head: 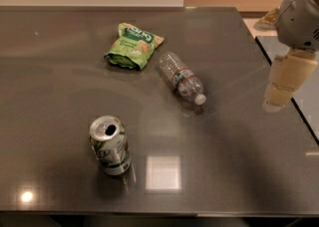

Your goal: Place water bottle upright

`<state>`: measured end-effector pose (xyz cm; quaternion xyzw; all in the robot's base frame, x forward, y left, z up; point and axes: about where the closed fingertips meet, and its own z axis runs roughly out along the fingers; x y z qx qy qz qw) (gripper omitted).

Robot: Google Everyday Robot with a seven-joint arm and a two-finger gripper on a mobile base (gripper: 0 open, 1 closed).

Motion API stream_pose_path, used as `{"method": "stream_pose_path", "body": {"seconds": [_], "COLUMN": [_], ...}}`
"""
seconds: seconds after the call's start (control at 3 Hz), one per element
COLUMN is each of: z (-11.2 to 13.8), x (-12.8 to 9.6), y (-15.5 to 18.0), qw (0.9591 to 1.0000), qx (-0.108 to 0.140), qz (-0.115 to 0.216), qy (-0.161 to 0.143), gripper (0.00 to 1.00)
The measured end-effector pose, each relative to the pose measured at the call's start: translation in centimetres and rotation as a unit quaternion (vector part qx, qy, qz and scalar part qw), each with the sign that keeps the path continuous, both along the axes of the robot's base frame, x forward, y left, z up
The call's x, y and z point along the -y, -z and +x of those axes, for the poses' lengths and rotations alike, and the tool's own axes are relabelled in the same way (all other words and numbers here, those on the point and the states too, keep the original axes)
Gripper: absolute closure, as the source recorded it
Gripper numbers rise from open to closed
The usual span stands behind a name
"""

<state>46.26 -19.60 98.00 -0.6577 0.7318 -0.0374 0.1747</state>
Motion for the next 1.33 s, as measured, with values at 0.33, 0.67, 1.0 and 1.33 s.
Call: {"method": "stream_pose_path", "body": {"seconds": [0.33,0.67,1.0,1.33], "z": [2.9,6.0,8.7,10.6], "x": [-2.2,-4.0,-5.1,-6.5], "y": [0.0,0.2,0.4,0.9], "qw": [0.9971,0.9864,0.9681,0.9402], "qx": [0.016,0.036,0.049,0.056], "qz": [-0.003,-0.017,-0.034,-0.057], "qy": [-0.074,-0.16,-0.244,-0.331], "gripper": [0.0,0.0,0.0,0.0]}}
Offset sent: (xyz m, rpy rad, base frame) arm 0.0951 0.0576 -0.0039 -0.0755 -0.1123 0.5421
